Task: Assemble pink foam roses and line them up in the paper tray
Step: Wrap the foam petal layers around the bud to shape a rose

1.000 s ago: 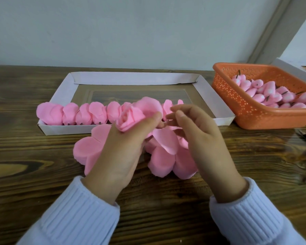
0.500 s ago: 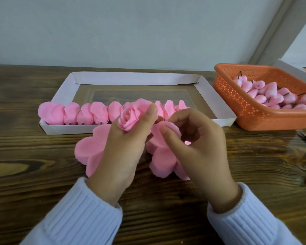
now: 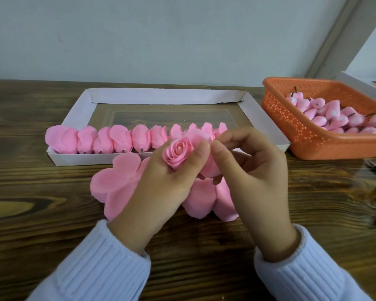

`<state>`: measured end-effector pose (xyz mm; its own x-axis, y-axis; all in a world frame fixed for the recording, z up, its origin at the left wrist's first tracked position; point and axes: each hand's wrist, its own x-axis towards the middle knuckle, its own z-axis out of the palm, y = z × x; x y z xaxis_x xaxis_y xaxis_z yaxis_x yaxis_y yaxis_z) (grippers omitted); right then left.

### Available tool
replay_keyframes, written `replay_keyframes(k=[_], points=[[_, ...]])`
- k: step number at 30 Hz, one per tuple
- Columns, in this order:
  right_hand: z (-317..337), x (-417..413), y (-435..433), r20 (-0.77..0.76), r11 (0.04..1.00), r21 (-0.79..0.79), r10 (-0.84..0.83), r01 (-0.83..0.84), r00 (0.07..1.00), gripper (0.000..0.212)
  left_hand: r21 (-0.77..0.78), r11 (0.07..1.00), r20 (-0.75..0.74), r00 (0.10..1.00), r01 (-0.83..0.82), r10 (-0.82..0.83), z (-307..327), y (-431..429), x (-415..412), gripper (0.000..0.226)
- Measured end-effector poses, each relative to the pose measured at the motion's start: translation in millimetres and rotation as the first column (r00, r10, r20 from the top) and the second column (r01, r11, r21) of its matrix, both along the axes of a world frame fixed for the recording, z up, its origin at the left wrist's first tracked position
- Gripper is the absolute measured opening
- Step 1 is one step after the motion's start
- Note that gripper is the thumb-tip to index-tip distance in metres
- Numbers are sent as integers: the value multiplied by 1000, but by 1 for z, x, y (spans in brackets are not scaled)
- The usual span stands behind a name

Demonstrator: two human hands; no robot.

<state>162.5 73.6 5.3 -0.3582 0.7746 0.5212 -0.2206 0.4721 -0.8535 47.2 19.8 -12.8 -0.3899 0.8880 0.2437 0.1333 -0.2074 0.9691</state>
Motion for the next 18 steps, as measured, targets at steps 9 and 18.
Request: replay_keyframes(k=[9, 18], points=[[0, 0, 1, -48, 997, 37, 75, -73, 996, 10, 76, 979, 53, 980, 188, -192, 7, -2, -1, 50], [-2, -1, 7, -155, 985, -135, 85, -106, 984, 12, 3, 987, 95, 982, 162, -161, 4, -2, -2, 41]])
